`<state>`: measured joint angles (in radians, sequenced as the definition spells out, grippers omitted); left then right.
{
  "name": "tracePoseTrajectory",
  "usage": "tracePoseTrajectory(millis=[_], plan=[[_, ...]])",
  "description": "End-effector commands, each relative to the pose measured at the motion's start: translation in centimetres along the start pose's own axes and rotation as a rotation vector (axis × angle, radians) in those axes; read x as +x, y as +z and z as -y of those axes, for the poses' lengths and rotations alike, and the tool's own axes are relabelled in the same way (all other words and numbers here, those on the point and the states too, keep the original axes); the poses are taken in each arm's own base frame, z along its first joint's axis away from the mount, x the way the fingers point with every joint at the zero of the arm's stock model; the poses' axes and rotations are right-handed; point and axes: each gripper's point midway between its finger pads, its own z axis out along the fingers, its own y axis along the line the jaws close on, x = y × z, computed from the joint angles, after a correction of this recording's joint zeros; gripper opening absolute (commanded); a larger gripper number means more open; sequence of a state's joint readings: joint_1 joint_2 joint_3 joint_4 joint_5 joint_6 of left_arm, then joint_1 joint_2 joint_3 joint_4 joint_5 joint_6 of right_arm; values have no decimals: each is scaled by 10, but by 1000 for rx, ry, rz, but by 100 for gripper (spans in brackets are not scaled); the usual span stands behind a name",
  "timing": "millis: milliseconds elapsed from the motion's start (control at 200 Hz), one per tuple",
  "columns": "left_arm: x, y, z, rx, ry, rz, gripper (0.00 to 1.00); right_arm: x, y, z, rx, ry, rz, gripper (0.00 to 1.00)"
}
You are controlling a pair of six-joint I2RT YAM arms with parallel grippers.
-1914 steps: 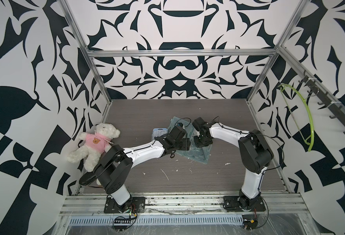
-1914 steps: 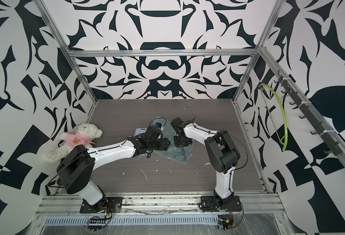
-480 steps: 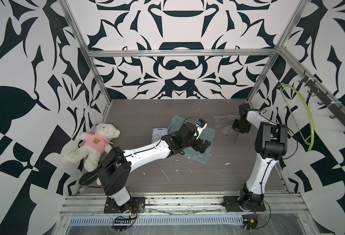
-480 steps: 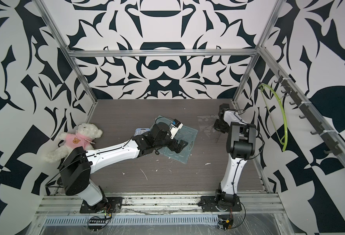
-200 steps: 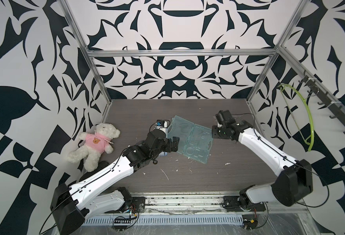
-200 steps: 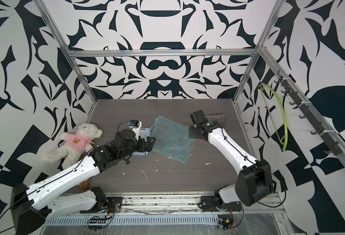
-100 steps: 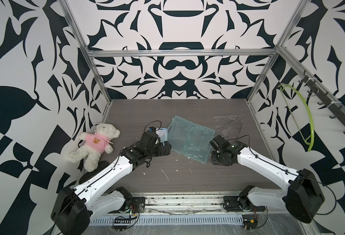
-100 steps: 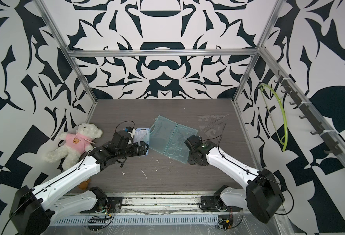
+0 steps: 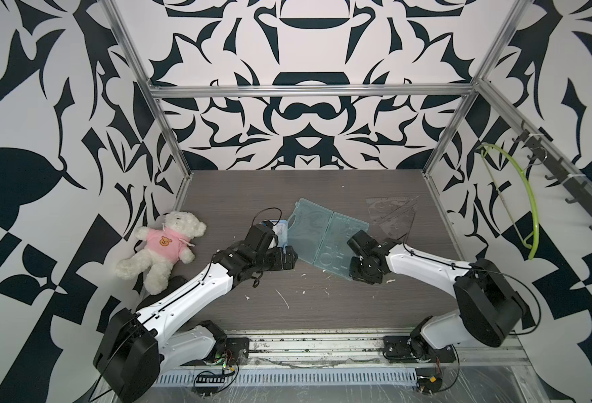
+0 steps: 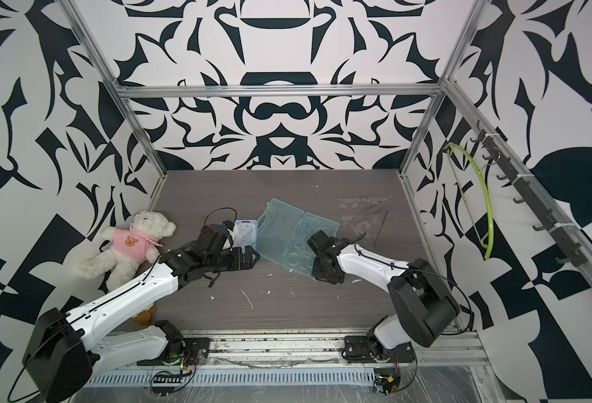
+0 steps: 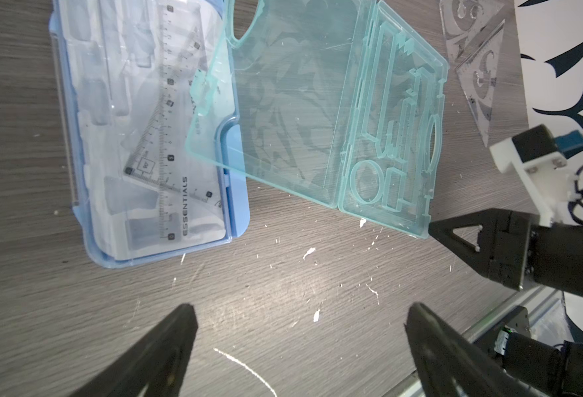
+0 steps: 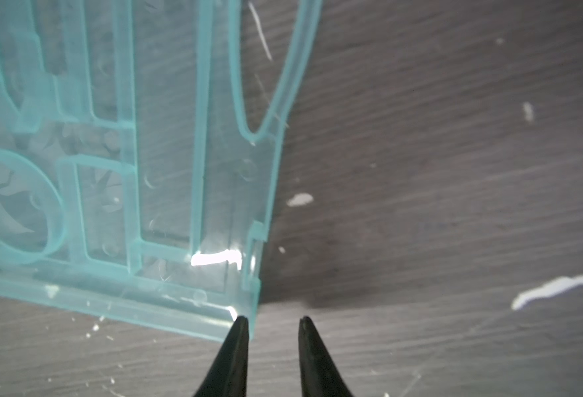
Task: Open the ruler set and take out the ruler
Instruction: Move the ruler set box to the center of the board.
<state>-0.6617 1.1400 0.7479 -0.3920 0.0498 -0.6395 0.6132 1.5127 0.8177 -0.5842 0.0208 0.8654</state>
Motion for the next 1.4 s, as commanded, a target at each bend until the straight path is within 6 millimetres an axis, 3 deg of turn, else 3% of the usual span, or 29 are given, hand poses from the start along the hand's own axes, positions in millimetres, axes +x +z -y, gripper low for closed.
tracePoseTrajectory(millis=[0, 145, 415, 740, 770, 975, 1220, 1395], plan=[[-2, -6, 0, -14, 1, -4, 99, -16, -1, -22, -52, -22, 39, 27], [-2, -5, -7, -36, -21, 12, 99, -19, 13, -28, -34, -66, 16, 26], [-5, 3, -20, -85, -69, 68, 99, -32, 32, -42, -22, -155, 11, 9], [-23, 21, -8, -90, -59, 49, 99, -88, 44, -64, -72, -129, 23, 1], [-19, 29, -13, -114, -59, 21, 99, -93, 45, -65, -75, -131, 22, 1], [-11, 26, -26, -168, -58, 15, 99, -130, 49, -68, -51, -166, 40, 1], [-16, 21, -56, -378, -38, 14, 99, -145, 49, -73, -57, -221, 49, 10], [-24, 33, -71, -509, 25, -20, 99, -146, 29, -78, -101, -235, 90, 31]])
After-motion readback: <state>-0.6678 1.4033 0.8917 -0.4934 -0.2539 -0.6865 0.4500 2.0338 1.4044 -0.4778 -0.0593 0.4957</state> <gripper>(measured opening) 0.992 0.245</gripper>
